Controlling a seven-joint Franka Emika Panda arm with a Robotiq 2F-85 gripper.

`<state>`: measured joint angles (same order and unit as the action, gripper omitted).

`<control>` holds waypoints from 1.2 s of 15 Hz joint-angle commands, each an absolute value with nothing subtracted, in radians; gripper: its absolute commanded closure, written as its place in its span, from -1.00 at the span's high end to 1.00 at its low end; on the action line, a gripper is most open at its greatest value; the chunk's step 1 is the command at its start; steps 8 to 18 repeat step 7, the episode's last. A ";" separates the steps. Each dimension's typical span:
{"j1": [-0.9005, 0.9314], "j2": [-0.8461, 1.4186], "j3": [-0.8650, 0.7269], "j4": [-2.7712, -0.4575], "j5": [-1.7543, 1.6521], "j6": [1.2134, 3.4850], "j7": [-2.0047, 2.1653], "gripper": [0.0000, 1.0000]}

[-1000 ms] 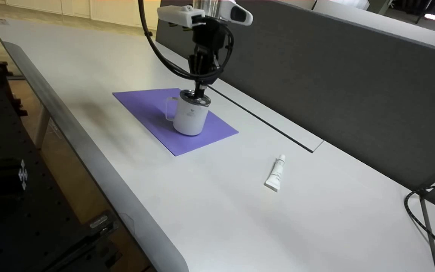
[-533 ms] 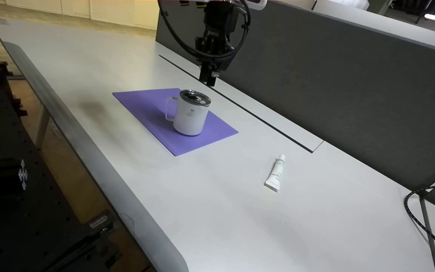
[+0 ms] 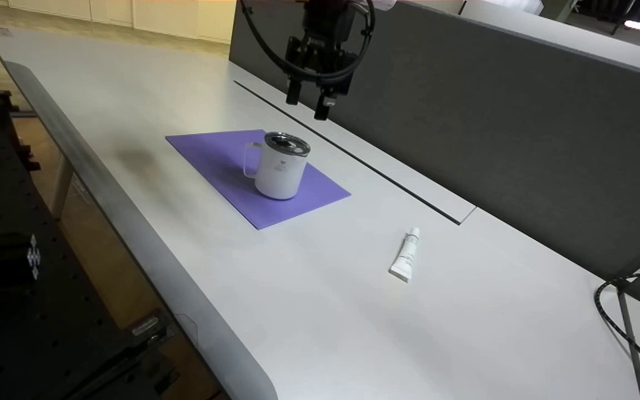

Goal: Close the sliding lid on the travel mug

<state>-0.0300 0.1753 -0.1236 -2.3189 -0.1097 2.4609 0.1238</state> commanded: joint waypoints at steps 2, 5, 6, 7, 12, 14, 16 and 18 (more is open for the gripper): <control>-0.043 0.163 -0.113 -2.306 -0.091 2.427 0.131 1.00; -0.043 0.175 -0.112 -2.315 -0.095 2.443 0.119 1.00; -0.044 0.175 -0.112 -2.314 -0.093 2.439 0.119 1.00; -0.044 0.175 -0.112 -2.314 -0.093 2.437 0.119 1.00; -0.044 0.175 -0.112 -2.314 -0.093 2.437 0.119 1.00; -0.044 0.175 -0.112 -2.314 -0.093 2.437 0.119 1.00; -0.044 0.175 -0.112 -2.314 -0.093 2.437 0.119 1.00; -0.044 0.175 -0.112 -2.314 -0.093 2.437 0.119 1.00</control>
